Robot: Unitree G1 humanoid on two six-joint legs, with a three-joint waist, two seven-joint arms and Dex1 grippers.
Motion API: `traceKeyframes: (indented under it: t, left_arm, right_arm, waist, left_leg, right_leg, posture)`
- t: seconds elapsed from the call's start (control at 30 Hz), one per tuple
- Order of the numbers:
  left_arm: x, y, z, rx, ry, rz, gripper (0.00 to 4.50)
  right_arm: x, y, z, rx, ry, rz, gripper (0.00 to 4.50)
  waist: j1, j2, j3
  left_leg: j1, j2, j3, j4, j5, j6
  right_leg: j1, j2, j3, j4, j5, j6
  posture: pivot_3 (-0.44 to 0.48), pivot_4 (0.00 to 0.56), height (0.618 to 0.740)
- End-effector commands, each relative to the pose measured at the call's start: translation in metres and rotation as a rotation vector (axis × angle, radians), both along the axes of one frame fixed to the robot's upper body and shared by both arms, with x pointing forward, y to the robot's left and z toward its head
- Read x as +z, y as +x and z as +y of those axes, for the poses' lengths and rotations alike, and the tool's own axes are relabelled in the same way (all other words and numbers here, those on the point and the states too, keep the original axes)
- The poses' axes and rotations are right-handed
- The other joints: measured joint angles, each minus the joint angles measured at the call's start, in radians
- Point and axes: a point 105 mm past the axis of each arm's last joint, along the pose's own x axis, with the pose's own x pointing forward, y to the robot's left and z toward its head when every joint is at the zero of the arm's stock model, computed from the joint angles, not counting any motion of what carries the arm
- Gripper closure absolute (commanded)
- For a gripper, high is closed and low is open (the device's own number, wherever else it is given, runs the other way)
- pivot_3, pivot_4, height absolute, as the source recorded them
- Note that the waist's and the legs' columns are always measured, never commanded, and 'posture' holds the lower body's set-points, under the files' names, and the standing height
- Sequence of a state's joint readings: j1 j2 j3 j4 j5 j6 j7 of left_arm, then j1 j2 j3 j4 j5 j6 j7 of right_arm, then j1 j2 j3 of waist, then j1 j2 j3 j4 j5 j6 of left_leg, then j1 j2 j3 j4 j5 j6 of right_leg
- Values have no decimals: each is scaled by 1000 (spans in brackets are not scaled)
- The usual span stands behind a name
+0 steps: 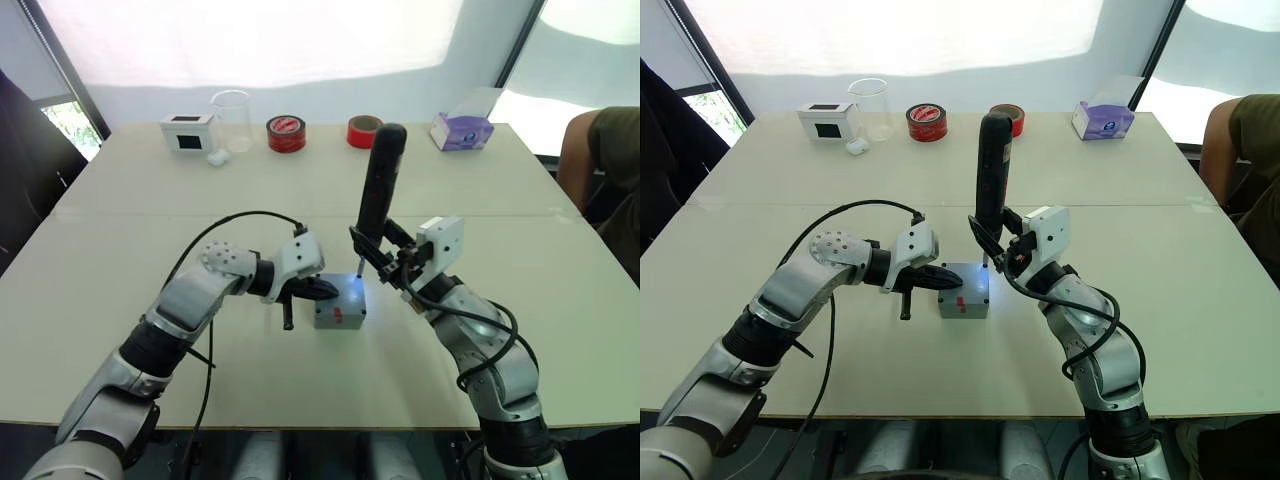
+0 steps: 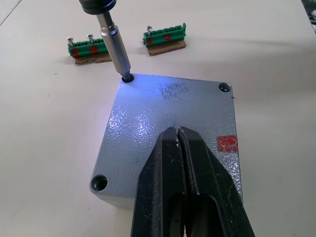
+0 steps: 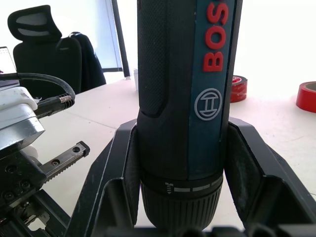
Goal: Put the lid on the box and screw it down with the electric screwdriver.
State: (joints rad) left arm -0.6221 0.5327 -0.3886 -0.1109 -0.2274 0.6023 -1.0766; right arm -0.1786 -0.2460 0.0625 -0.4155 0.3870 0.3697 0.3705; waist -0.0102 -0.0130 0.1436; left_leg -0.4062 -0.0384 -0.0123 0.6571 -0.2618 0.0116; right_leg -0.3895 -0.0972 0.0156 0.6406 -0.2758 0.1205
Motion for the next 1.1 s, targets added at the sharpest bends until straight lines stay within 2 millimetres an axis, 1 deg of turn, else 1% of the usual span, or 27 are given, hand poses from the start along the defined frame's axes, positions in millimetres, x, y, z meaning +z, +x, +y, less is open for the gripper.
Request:
traceKeyframes:
  t: [0.03,0.27,0.33,0.4,0.47,0.63,0.73,0.83,0.9,0.93,1.0,1.03,1.1]
  left_arm:
    - [-10,-2,2,10,31,23,4500]
    - [-10,-4,0,11,-3,59,4500]
    - [-10,-3,1,16,-3,64,4500]
    - [-10,-3,2,17,-1,66,4500]
    - [-9,-3,3,17,-6,66,4500]
    - [-1,-1,2,42,-64,76,4500]
    - [5,4,1,71,-106,50,4500]
    - [15,19,3,180,-144,-102,4500]
    - [31,28,3,252,-236,-238,4500]
    - [32,26,2,225,-252,-168,4500]
    - [38,13,-1,107,-281,21,4500]
    - [46,10,-1,77,-313,65,4500]
    - [57,3,1,32,-321,59,4500]
  right_arm:
    - [-36,2,-3,-8,-55,158,2734]
    - [2,3,-3,6,-55,39,2734]
    - [25,4,-3,17,-23,0,2734]
    - [41,3,-3,24,-3,-22,2734]
    - [52,5,-3,7,-29,-40,2734]
    - [89,6,-2,-17,-6,-91,2734]
    - [100,6,-2,-16,-1,-93,2734]
    - [107,7,-4,-4,15,-71,2734]
    - [107,10,-8,-16,19,-47,2734]
    - [104,16,-17,-40,44,17,2734]
    - [102,23,-34,-63,96,97,2734]
    - [105,24,-42,-66,116,119,2734]
    - [112,22,-56,-55,141,160,2734]
  waist:
    - [0,0,0]
    - [1,0,0]
    - [1,0,0]
    - [1,1,1]
    - [1,2,1]
    - [1,5,5]
    - [0,6,5]
    - [-1,6,6]
    - [-1,6,7]
    - [1,6,7]
    - [1,5,9]
    - [1,5,10]
    - [1,7,13]
  left_leg:
    - [0,0,0,-1,0,0]
    - [0,0,0,-5,0,0]
    - [0,0,0,-6,0,0]
    - [0,0,0,-6,0,0]
    - [-1,0,0,-6,0,0]
    - [-3,0,0,-8,0,-1]
    - [-4,0,0,-8,0,-1]
    - [-4,0,0,-9,0,-1]
    - [-4,0,0,-9,0,-1]
    - [-4,0,0,-9,0,-1]
    - [-6,0,0,-9,1,-1]
    - [-6,0,0,-9,1,-2]
    - [-7,-1,0,-9,1,-2]
  right_leg:
    - [0,0,0,-1,0,0]
    - [0,0,0,-4,0,0]
    - [0,0,0,-5,0,0]
    - [-1,-1,0,-5,0,0]
    - [-2,-1,-1,-6,0,0]
    - [-4,-2,0,-6,1,0]
    - [-5,-1,0,-6,1,0]
    - [-6,-1,0,-7,1,0]
    - [-6,-2,0,-7,1,0]
    - [-6,-2,0,-7,1,0]
    - [-7,-2,0,-7,1,0]
    - [-8,-2,-1,-6,1,0]
    - [-7,-1,-1,-6,1,0]
  posture:
    - [0,150,740]
    - [0,150,740]
    - [0,150,740]
    - [0,150,740]
    - [0,150,740]
    - [0,150,740]
    - [0,150,740]
    - [0,150,740]
    - [0,150,740]
    - [0,150,740]
    - [0,150,740]
    - [0,150,740]
    - [0,150,740]
